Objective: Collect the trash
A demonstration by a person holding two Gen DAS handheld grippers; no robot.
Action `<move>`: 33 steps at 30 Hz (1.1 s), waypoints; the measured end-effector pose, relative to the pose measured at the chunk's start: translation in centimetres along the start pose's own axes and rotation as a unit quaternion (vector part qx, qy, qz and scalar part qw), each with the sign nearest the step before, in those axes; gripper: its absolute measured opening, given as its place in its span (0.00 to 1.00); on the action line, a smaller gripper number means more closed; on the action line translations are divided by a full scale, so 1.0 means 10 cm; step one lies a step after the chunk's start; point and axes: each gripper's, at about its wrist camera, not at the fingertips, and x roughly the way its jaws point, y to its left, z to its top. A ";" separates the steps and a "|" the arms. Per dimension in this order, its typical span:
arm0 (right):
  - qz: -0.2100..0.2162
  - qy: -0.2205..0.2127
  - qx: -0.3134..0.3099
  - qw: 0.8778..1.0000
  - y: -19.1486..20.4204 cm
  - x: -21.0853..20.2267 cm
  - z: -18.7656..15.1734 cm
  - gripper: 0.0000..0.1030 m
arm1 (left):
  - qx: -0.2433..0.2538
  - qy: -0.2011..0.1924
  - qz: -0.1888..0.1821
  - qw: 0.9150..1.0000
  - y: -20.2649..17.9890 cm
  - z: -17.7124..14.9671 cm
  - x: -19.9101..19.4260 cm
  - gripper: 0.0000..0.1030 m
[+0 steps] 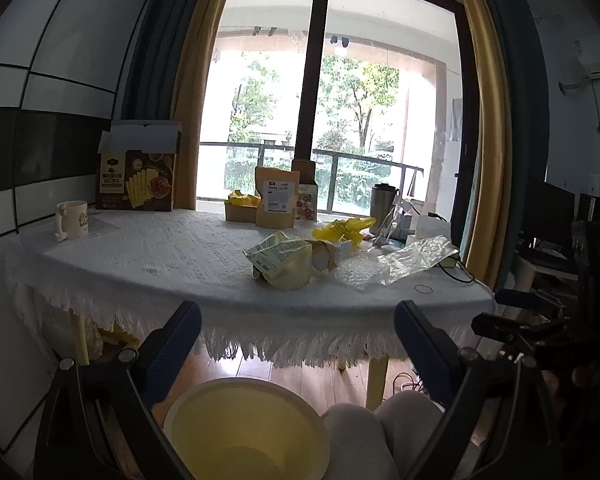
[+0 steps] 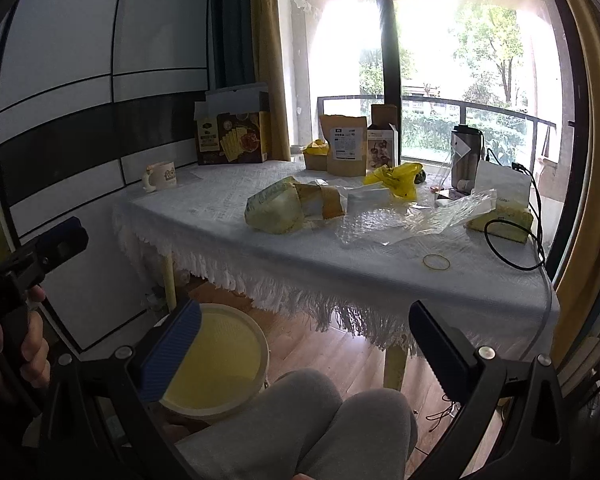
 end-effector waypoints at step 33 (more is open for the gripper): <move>-0.013 0.049 0.014 0.999 -0.90 1.35 0.76 1.00 | 0.114 0.147 0.004 0.983 0.13 0.36 2.74 0.94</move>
